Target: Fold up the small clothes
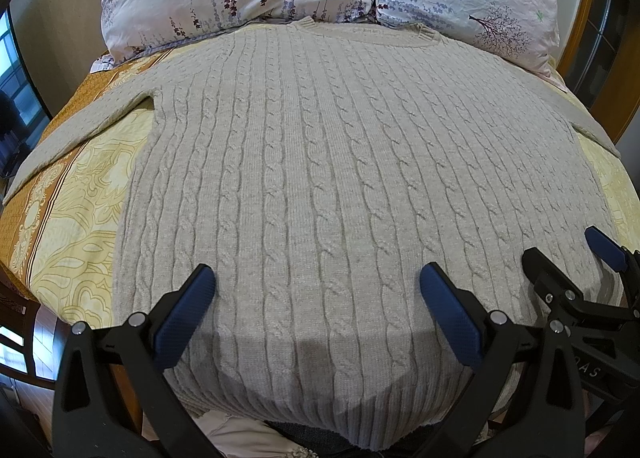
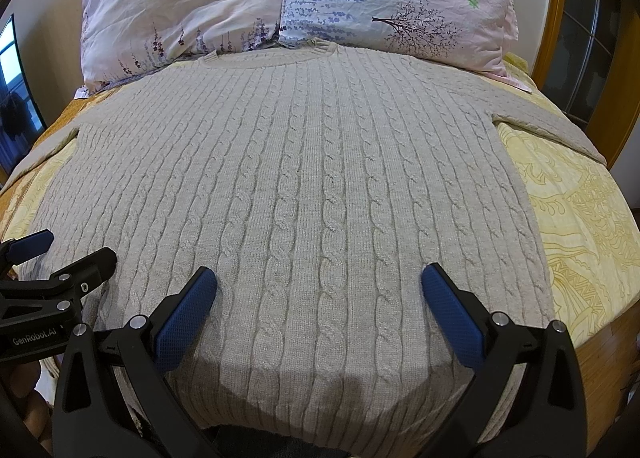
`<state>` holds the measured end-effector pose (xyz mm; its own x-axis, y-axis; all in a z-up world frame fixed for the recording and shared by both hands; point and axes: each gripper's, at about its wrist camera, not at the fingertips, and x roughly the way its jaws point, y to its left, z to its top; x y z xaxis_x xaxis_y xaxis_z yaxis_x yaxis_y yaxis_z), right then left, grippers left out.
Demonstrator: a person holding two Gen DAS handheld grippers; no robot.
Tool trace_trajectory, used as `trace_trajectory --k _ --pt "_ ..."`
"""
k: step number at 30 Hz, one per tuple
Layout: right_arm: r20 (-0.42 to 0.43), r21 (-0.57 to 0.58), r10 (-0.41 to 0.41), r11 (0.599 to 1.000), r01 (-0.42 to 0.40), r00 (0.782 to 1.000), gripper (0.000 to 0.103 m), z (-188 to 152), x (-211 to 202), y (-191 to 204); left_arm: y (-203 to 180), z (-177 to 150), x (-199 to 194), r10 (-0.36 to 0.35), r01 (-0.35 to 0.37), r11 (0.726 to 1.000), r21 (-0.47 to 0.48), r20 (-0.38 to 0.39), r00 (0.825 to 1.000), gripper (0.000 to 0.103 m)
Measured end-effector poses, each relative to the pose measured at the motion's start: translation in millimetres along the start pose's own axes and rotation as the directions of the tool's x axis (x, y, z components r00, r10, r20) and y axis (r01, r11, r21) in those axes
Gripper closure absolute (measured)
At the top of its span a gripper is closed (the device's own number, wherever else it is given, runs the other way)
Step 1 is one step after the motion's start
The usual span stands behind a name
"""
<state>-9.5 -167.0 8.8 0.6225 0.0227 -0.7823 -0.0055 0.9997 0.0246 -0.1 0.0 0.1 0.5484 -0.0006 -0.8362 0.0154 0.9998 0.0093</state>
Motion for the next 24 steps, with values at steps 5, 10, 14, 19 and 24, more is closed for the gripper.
trace_trajectory --k 5,10,14,19,24 --pt "0.0 0.0 0.0 1.0 0.0 1.0 0.001 0.2 0.0 0.2 0.0 0.0 0.0 0.0 0.0 1.0 0.0 0.0 1.0 0.002" --pt "-0.001 -0.002 0.0 1.0 0.0 1.0 0.001 0.6 -0.1 0.4 0.0 0.0 0.0 0.0 0.0 1.0 0.0 -0.001 1.0 0.002" --pt "-0.001 -0.004 0.002 1.0 -0.002 1.0 0.001 0.5 -0.3 0.8 0.0 0.3 0.1 0.0 0.0 1.0 0.0 -0.007 1.0 0.002" --pt "-0.007 -0.008 0.004 1.0 -0.004 1.0 0.001 1.2 -0.1 1.0 -0.6 -0.8 -1.5 0.001 -0.001 1.0 0.001 -0.016 1.0 0.002" --pt "-0.017 -0.029 0.024 0.999 -0.024 1.0 0.001 1.1 2.9 0.1 0.8 3.0 2.0 -0.002 0.002 1.0 0.012 -0.025 1.0 0.002"
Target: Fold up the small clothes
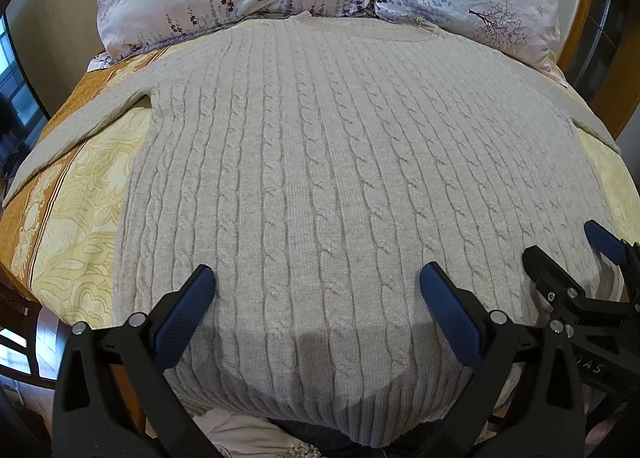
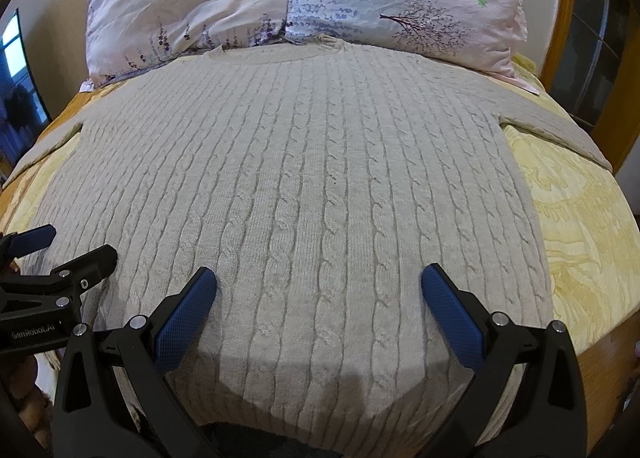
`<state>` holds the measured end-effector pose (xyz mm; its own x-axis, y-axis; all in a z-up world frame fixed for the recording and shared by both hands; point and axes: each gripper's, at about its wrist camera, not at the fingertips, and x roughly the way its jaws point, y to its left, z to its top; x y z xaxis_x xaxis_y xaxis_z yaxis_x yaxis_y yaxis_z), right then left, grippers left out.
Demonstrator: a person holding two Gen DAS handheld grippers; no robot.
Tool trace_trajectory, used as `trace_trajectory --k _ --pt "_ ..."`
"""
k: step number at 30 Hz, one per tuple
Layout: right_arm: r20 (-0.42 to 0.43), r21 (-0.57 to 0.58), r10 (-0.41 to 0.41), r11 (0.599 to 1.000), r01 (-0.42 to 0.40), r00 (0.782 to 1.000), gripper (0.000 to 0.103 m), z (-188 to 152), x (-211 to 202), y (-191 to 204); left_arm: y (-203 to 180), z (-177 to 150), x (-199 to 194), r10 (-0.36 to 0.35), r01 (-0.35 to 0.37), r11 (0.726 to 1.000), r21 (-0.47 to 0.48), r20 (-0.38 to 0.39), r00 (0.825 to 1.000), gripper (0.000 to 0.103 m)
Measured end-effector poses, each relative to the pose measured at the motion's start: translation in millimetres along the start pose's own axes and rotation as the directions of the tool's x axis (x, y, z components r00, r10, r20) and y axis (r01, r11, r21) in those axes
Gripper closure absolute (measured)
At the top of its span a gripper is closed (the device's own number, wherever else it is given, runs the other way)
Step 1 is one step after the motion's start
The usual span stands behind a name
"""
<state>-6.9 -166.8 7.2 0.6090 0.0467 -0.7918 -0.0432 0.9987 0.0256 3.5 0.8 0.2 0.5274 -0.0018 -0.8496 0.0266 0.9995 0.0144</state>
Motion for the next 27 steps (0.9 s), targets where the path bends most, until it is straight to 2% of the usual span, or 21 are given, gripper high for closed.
trace_trajectory --k 7,11,14,18,21,22,25,27 --pt "0.047 -0.075 0.079 0.994 -0.076 0.996 0.001 -3.0 -2.3 -7.9 -1.1 4.2 1.7 -0.007 0.007 1.0 0.019 -0.009 1.0 0.002" --pt "0.028 -0.082 0.156 0.985 -0.154 0.987 0.001 5.8 -3.0 -19.0 0.0 10.7 5.0 -0.023 0.023 0.999 0.035 -0.006 1.0 0.002" --pt "0.019 0.01 0.182 0.983 -0.183 0.983 0.001 29.4 -1.7 -48.0 1.9 19.0 9.2 -0.039 0.039 0.998 0.05 -0.002 0.999 0.002" --pt "0.067 0.231 0.188 0.952 -0.199 0.98 0.001 69.2 1.5 -121.1 8.8 37.5 14.1 -0.071 0.071 0.996 0.055 -0.003 0.997 0.002" --pt "0.102 0.436 0.182 0.875 -0.209 0.978 0.002 92.2 12.7 -193.5 17.6 55.4 15.8 -0.107 0.107 0.993 0.041 0.011 0.994 0.002" --pt "0.109 0.478 0.179 0.853 -0.21 0.978 0.007 95.0 16.3 -209.0 21.2 62.2 16.5 -0.13 0.129 0.991 0.033 0.018 0.991 0.002" --pt "0.12 0.638 0.193 0.736 -0.225 0.974 0.015 97.9 35.4 -259.6 29.5 80.8 17.7 -0.186 0.186 0.983 0.013 0.039 0.982 0.002" --pt "0.125 0.706 0.211 0.668 -0.236 0.969 0.022 96.8 47.5 -278.8 31.4 91.6 18.2 -0.183 0.182 0.983 0.019 0.054 0.982 0.002"
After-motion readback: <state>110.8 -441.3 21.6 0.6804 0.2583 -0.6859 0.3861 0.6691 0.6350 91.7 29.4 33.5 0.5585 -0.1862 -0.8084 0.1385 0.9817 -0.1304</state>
